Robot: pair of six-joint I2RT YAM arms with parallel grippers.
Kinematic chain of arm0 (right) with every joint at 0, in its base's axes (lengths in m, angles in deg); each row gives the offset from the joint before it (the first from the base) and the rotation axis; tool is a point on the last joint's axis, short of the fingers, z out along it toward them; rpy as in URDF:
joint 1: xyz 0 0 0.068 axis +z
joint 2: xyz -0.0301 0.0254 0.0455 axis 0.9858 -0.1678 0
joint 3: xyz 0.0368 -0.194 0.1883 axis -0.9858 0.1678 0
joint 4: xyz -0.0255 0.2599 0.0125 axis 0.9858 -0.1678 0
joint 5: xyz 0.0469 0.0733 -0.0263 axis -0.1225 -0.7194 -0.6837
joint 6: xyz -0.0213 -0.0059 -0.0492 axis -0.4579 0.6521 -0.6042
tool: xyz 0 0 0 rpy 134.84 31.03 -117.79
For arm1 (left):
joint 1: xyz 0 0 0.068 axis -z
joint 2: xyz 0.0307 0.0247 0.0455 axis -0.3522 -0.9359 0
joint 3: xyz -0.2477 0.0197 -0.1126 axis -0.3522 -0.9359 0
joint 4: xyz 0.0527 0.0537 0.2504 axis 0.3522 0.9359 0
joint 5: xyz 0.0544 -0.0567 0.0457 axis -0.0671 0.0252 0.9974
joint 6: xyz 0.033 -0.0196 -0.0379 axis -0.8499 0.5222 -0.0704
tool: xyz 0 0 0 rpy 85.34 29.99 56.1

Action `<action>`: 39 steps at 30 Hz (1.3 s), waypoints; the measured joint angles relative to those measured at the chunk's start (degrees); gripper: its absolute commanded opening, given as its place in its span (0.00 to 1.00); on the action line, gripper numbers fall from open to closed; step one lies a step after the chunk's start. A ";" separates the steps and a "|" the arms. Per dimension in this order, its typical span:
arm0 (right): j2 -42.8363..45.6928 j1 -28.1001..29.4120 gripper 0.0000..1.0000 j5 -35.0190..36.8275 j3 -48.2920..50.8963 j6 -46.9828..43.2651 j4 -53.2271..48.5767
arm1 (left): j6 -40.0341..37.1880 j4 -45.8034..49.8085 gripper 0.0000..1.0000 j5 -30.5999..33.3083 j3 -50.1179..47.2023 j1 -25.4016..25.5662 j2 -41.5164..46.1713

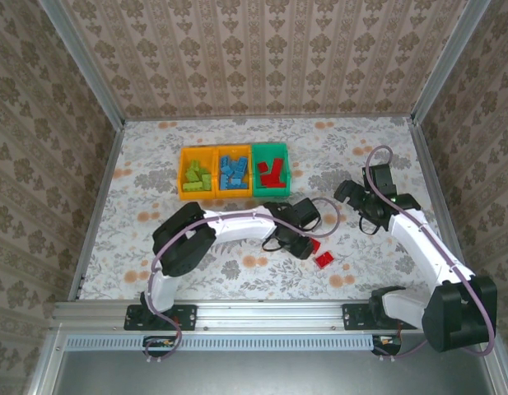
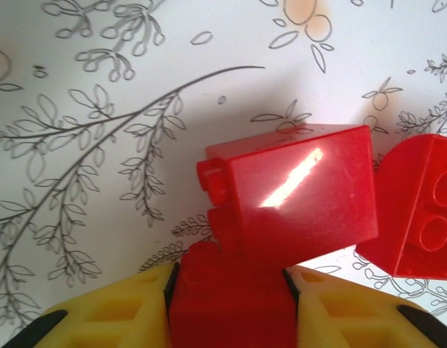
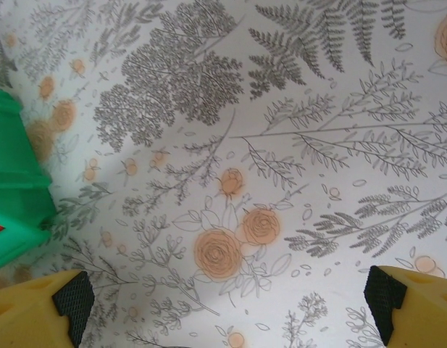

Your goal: Sort the legos into containers by color

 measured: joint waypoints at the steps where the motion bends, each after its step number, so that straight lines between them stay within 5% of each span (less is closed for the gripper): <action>1: 0.22 0.00 0.94 0.00 0.26 0.02 -0.35 | 0.00 -0.07 0.39 0.00 -0.17 -0.35 0.11; 5: 0.35 2.05 0.92 0.24 0.50 0.44 -1.81 | -0.07 0.07 0.39 0.52 -1.95 -2.43 1.51; 15: -6.27 18.29 0.91 0.85 0.46 4.72 -4.68 | -3.21 3.69 0.39 2.99 -1.75 -11.76 6.69; 26: -9.88 24.26 0.90 0.52 0.28 9.09 -5.53 | -9.35 7.52 0.39 4.48 16.57 -24.68 3.04; 39: -19.82 32.57 0.75 -0.55 -3.82 15.32 -8.28 | -10.25 8.09 0.45 3.98 27.12 -26.71 -9.55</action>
